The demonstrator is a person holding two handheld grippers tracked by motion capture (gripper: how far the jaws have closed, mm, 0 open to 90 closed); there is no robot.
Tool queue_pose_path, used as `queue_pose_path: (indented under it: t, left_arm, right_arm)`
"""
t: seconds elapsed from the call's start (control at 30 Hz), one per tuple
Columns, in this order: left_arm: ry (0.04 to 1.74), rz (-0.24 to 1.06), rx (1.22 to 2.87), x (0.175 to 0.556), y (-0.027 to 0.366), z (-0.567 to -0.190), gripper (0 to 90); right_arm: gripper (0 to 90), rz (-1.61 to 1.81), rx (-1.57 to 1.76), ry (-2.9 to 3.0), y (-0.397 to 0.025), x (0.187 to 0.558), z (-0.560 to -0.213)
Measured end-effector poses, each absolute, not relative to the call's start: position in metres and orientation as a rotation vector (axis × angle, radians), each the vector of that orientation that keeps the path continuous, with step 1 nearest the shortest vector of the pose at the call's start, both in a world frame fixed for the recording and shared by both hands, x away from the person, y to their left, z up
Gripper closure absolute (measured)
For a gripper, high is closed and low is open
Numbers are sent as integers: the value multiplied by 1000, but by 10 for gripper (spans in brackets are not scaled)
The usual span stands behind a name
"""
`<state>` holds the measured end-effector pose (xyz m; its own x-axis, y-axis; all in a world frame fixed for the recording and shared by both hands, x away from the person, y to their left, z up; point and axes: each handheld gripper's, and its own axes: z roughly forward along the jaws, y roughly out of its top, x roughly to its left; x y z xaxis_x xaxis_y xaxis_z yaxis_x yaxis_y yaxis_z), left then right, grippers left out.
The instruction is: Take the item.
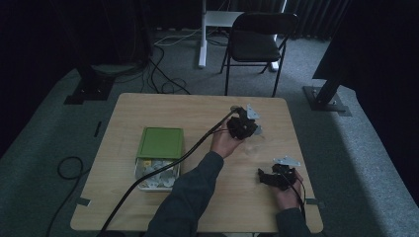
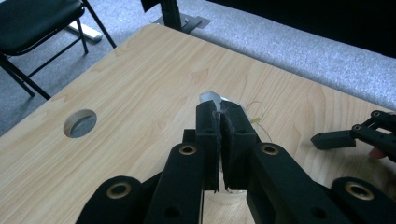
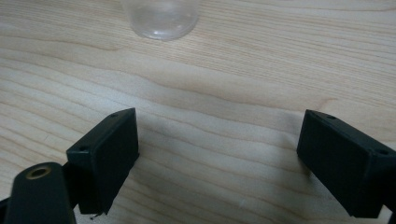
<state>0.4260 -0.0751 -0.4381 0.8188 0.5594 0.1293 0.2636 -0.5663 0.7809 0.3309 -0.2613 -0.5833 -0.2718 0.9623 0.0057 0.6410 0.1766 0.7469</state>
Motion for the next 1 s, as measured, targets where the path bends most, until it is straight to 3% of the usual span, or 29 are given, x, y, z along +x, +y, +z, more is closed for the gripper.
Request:
queue_pose_path:
  t: [0.77,1.0]
  left_arm:
    - [613,451,2201,425,-76,-447,871]
    - [611,451,2181,425,-73,-443,773]
  right_arm:
    - [122,896,1509,1985,-261,331,-583]
    - [122,896,1506,1985,-261,331,-583]
